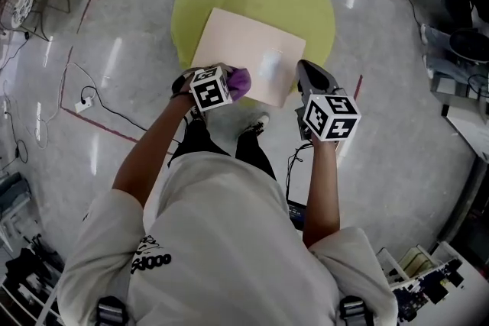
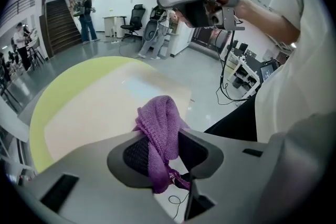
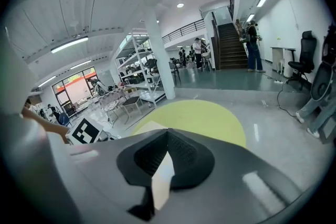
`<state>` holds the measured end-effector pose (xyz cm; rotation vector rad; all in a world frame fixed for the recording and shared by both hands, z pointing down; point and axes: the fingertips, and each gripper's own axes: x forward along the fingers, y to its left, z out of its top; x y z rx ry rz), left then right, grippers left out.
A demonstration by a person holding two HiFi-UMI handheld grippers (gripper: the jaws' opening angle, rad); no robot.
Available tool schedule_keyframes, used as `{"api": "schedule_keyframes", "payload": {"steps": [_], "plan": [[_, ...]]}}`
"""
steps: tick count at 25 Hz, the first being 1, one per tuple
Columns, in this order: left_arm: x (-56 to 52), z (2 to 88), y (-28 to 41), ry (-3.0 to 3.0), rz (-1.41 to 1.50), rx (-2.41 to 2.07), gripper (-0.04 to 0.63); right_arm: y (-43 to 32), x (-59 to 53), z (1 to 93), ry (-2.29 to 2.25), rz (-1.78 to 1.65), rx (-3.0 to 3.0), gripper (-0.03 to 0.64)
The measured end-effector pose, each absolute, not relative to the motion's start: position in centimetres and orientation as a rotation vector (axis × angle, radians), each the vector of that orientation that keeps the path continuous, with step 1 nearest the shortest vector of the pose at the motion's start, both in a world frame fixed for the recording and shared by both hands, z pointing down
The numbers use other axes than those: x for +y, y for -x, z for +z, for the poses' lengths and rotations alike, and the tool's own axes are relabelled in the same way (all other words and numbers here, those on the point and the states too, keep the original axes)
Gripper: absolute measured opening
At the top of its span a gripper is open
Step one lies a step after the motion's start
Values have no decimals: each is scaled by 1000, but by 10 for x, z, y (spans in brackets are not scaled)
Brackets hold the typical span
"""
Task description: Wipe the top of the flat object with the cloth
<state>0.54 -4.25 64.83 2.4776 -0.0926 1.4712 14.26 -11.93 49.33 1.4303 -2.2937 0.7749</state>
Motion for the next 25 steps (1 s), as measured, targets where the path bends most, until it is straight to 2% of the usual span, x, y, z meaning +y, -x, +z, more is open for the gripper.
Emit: {"api": "schedule_keyframes", "payload": {"steps": [9, 25], "plan": [[-16, 655, -89, -2573, 1546, 224, 132, -207, -81, 477, -1668, 773, -2174, 9], [-11, 646, -191, -2674, 1522, 266, 132, -311, 17, 449, -1928, 748, -1947, 9]]}}
